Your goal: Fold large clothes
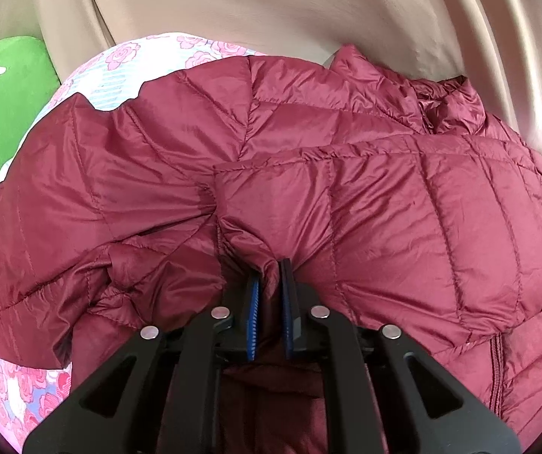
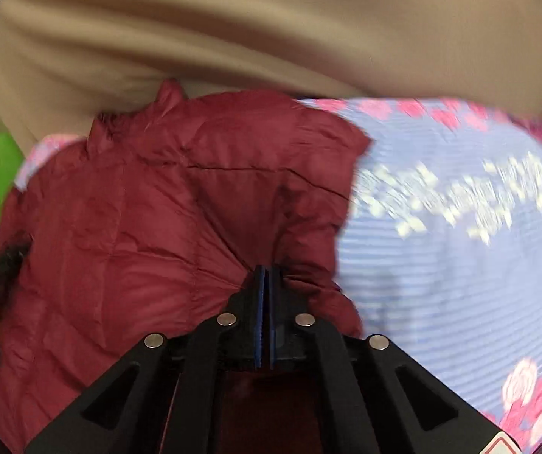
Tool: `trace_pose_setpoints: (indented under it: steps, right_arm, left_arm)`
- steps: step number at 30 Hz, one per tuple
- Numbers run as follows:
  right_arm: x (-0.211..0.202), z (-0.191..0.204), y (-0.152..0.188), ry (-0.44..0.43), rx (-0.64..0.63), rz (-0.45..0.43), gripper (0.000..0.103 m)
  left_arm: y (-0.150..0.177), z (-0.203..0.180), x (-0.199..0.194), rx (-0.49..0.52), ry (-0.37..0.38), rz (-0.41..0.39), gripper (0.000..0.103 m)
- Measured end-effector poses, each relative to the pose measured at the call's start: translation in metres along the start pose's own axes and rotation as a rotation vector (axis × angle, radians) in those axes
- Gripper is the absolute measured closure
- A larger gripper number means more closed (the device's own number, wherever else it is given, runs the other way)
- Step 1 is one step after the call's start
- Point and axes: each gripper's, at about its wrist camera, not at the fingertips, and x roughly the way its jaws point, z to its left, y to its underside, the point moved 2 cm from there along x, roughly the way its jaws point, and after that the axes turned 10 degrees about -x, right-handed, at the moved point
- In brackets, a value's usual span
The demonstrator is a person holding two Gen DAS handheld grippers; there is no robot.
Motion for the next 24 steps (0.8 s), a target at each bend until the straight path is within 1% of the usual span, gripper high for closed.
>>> trace_pose_setpoints:
  steps: [1,2,3,4,5,6,7,8,9,11,12,14,15,16,17,18,19,20,21,22,24]
  right_arm:
    - [-0.007,-0.007,0.001,0.012,0.059,0.003,0.103]
    - [-0.014,-0.009,0.001,0.042,0.076,-0.002,0.103]
    - [-0.022,-0.006,0.0,0.057,0.066,-0.02,0.103]
    - [-0.028,-0.002,0.002,0.051,0.042,-0.032,0.102]
    - [-0.03,0.004,0.005,0.062,0.021,-0.03,0.102]
    - [-0.027,0.01,0.014,0.096,-0.011,-0.008,0.102]
    - [-0.012,0.01,0.025,0.147,-0.05,0.053,0.103]
    - [-0.002,0.011,0.03,0.149,-0.057,0.072,0.103]
    - [-0.005,0.008,0.032,0.137,-0.035,0.064,0.103]
    - [-0.011,0.0,0.038,0.128,0.034,0.083,0.103]
    - [-0.015,-0.003,0.046,0.128,0.052,0.096,0.103]
    - [-0.027,-0.002,0.057,0.148,0.062,0.106,0.103]
    - [-0.037,0.0,0.064,0.159,0.061,0.104,0.102]
    - [-0.052,0.005,0.072,0.164,0.056,0.097,0.093]
    - [-0.067,0.013,0.077,0.158,0.05,0.093,0.089]
    - [-0.079,0.019,0.085,0.142,0.04,0.092,0.089]
    - [-0.091,0.02,0.092,0.129,0.034,0.092,0.088]
    - [-0.103,0.03,0.103,0.115,0.025,0.091,0.086]
    - [-0.111,0.037,0.113,0.103,0.016,0.092,0.08]
    - [-0.118,0.045,0.123,0.094,0.007,0.094,0.076]
    - [-0.128,0.056,0.139,0.119,-0.018,0.087,0.075]
  left_arm:
    - [0.001,0.002,-0.002,0.003,-0.003,-0.001,0.094]
    - [0.002,0.001,-0.002,0.009,-0.01,-0.002,0.094]
    - [0.001,0.0,-0.001,0.013,-0.015,-0.002,0.094]
    - [0.002,0.0,-0.002,0.014,-0.018,-0.003,0.094]
    - [0.002,0.0,-0.001,0.016,-0.02,-0.003,0.094]
    - [0.002,0.0,-0.001,0.016,-0.02,-0.004,0.094]
    - [0.002,0.0,-0.001,0.014,-0.016,-0.004,0.093]
    - [0.002,0.0,-0.001,0.011,-0.013,-0.006,0.093]
    - [0.002,0.001,-0.001,0.006,-0.011,-0.006,0.092]
    - [0.001,0.007,-0.006,-0.03,0.01,-0.02,0.086]
    - [0.001,0.014,-0.01,-0.064,0.021,-0.032,0.082]
    - [0.004,0.03,-0.023,-0.138,0.061,-0.034,0.081]
    - [0.006,0.039,-0.032,-0.173,0.085,-0.03,0.075]
    - [0.01,0.052,-0.046,-0.213,0.103,-0.03,0.063]
    - [0.013,0.061,-0.055,-0.236,0.101,-0.037,0.056]
    - [0.016,0.075,-0.069,-0.266,0.095,-0.053,0.046]
    - [0.019,0.092,-0.082,-0.293,0.096,-0.076,0.04]
    - [0.022,0.111,-0.095,-0.321,0.088,-0.096,0.038]
    - [0.025,0.137,-0.108,-0.361,0.054,-0.11,0.032]
    - [0.026,0.152,-0.115,-0.385,0.031,-0.116,0.028]
    - [0.029,0.205,-0.127,-0.474,-0.042,-0.122,0.028]
